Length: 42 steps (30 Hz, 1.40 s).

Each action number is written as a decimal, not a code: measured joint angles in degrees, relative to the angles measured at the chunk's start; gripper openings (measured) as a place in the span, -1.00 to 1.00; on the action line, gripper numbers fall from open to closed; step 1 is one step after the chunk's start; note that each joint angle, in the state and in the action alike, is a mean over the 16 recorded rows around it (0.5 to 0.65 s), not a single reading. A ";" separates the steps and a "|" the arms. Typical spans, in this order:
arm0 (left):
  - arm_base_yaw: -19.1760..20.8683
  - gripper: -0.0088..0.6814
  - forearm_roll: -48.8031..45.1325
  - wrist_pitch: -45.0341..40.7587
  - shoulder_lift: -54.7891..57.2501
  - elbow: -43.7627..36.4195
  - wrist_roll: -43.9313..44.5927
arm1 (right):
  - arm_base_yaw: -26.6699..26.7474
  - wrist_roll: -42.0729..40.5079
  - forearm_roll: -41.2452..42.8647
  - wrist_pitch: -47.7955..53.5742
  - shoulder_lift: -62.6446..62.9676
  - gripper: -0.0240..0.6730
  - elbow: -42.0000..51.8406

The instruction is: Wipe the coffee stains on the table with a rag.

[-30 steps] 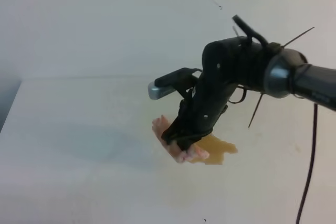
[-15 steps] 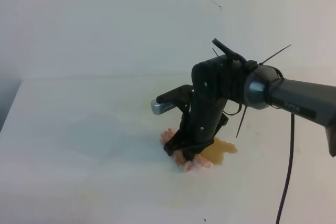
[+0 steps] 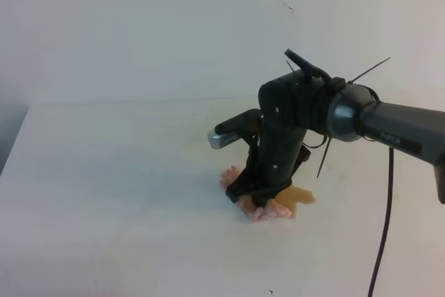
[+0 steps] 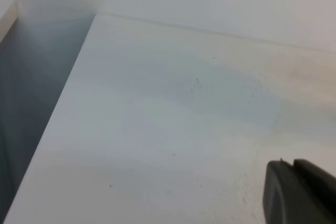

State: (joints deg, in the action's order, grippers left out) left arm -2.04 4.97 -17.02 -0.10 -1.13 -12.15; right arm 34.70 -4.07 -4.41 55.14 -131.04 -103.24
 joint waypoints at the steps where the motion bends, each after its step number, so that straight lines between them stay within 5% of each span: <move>1: 0.00 -0.97 0.00 0.00 0.00 0.00 0.00 | -0.17 0.01 0.10 0.05 0.00 -0.81 0.00; 28: 0.00 -0.97 0.01 0.00 0.00 -0.49 0.00 | -3.33 -2.45 -3.10 -3.23 5.56 -0.81 1.26; 42: -0.01 -0.97 0.01 0.00 -0.19 -0.65 0.00 | -11.84 -10.91 -13.72 -11.39 14.03 -0.81 12.89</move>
State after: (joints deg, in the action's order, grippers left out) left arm -2.04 4.98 -17.02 -0.29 -1.78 -12.15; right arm 22.86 -14.98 -18.13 43.74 -117.01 -90.35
